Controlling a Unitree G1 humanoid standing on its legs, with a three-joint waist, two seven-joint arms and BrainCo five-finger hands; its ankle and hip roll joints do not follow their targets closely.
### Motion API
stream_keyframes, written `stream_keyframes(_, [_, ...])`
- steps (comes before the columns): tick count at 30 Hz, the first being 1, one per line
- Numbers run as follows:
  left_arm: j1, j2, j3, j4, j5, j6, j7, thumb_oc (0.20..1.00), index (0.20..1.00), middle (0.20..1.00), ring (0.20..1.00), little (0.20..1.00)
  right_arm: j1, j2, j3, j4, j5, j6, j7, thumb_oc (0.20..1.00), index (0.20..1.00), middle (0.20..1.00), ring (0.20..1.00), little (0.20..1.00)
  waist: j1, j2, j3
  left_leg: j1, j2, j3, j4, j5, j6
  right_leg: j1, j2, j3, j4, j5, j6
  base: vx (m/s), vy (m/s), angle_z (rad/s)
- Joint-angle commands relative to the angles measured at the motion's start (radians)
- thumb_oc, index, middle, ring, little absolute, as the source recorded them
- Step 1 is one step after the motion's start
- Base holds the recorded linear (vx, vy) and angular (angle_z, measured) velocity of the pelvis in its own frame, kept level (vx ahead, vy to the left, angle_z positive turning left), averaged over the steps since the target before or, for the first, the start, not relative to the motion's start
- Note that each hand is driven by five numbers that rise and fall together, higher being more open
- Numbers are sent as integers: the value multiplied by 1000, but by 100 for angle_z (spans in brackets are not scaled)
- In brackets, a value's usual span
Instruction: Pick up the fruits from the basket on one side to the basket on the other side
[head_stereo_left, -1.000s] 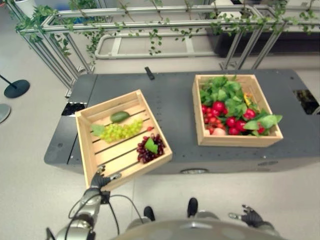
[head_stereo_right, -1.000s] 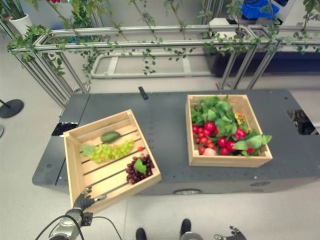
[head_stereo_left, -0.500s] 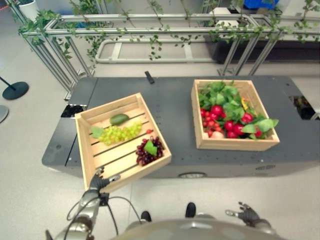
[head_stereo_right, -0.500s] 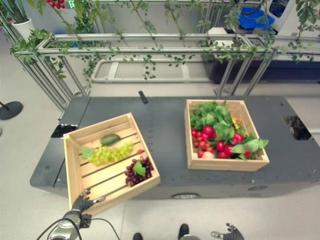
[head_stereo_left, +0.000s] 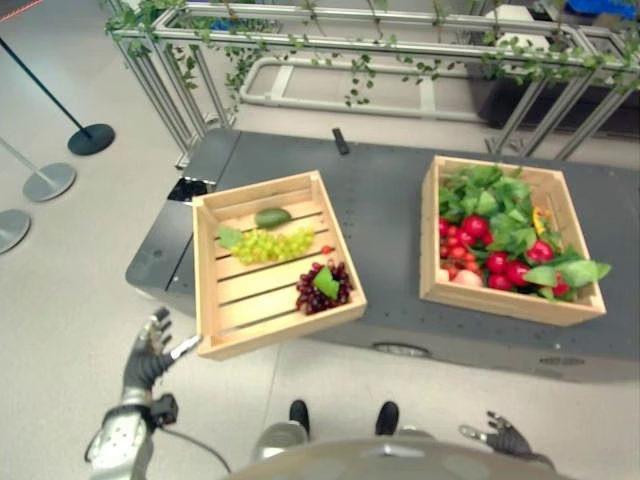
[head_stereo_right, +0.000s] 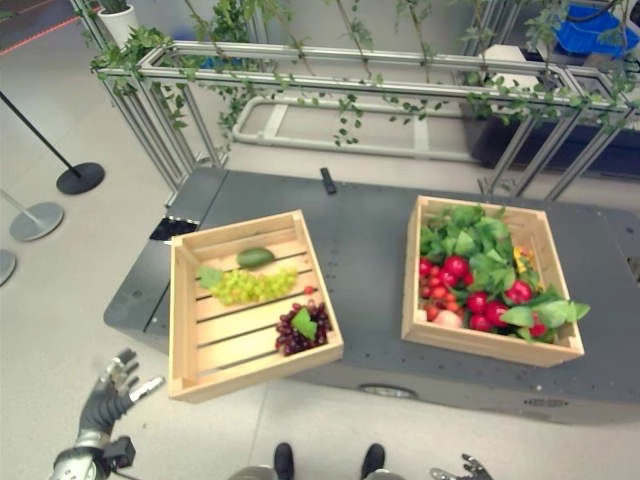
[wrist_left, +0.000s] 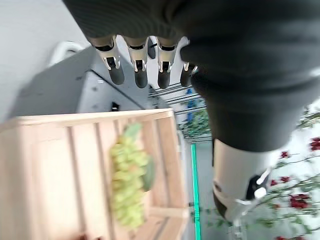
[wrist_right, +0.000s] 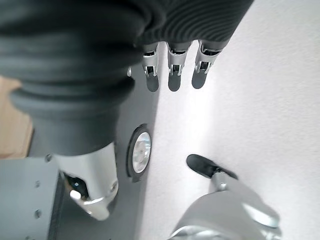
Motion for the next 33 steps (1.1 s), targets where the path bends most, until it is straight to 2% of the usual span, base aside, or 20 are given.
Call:
stream_keyframes(1, [-56,1,62,-65,-25,-90,48,1000,1000,1000,1000,1000,-53,10,24,57,38,-28,0,1000,1000,1000,1000,1000,-6,-19,-3,-23,-10,16,30,-22,-19,19,-33,-16,62,-95,68,9,-15,6])
stream_keyframes(6, [-73,-5,103,-23,-14,-98,104,1000,1000,1000,1000,1000,-57,9,26,62,40,-31,-3,1000,1000,1000,1000,1000,-4,-19,-5,-21,-10,13,29,-21,-21,24,-31,-23,61,-98,65,8,-8,3])
stream_keyframes(10, [-88,-8,123,116,3,-83,152,1000,1000,1000,1000,1000,-62,3,24,66,44,-32,-11,1000,1000,1000,1000,1000,-3,-18,-6,-13,-7,12,29,-22,-23,33,-29,-27,61,-102,63,5,-8,4])
stream_keyframes(12, [-97,1,104,253,46,-53,168,1000,1000,1000,1000,1000,-70,-5,23,66,42,-29,-15,1000,1000,1000,1000,1000,-5,-17,-7,-17,-7,13,31,-19,-21,31,-28,-30,60,-99,63,0,-1,2])
stream_keyframes(13, [-101,-4,82,384,50,-10,167,1000,1000,1000,1000,1000,-75,-13,23,63,39,-26,-17,1000,1000,1000,1000,1000,-8,-15,-6,-13,-6,15,31,-21,-21,33,-28,-29,62,-101,63,0,0,0])
stream_keyframes(16, [-98,-20,57,481,57,22,159,1000,1000,1000,1000,1000,-81,-19,20,60,33,-18,-23,1000,1000,1000,1000,1000,-11,-14,-10,-15,-6,18,32,-19,-18,31,-28,-27,62,-99,63,5,8,2])
stream_keyframes(17, [-122,-41,23,728,82,61,142,1000,1000,1000,1000,1000,-98,-28,21,70,27,-12,-31,1000,1000,1000,1000,1000,-17,-11,-11,-9,-6,22,33,-22,-17,35,-28,-22,64,-101,63,-2,18,3])
stream_keyframes(18, [-125,-41,23,730,82,60,142,1000,1000,1000,1000,1000,-99,-28,21,70,27,-12,-31,1000,1000,1000,1000,1000,-17,-11,-12,-14,-7,22,33,-20,-16,31,-28,-23,63,-99,63,0,0,0])
stream_keyframes(20, [-176,-56,-18,951,107,90,128,1000,1000,1000,1000,1000,-119,-29,35,87,19,-7,-37,1000,1000,1000,1000,1000,-28,-9,-18,-5,-6,28,30,-23,-16,33,-26,-14,65,-101,63,23,26,-1])
stream_keyframes(21, [-190,-77,-29,1097,145,128,120,1000,1000,1000,1000,1000,-130,-32,45,97,9,-2,-38,1000,1000,1000,1000,1000,-36,-8,-26,2,-7,37,28,-26,-14,35,-23,-3,63,-101,62,32,40,0])
stream_keyframes(28, [-167,-128,-4,1300,177,206,31,1000,1000,1000,1000,1000,-141,-40,49,101,-5,15,-24,1000,1000,1000,1000,1000,-45,-8,-47,16,-4,57,21,-27,-10,35,-18,18,60,-98,60,25,27,-8])
stream_keyframes(33, [-177,-141,-54,1294,236,210,17,1000,1000,1000,1000,1000,-138,-30,59,98,-1,21,-13,1000,1000,1000,1000,1000,-45,-12,-55,23,-3,58,18,-29,-8,39,-14,23,57,-98,59,8,4,-8])
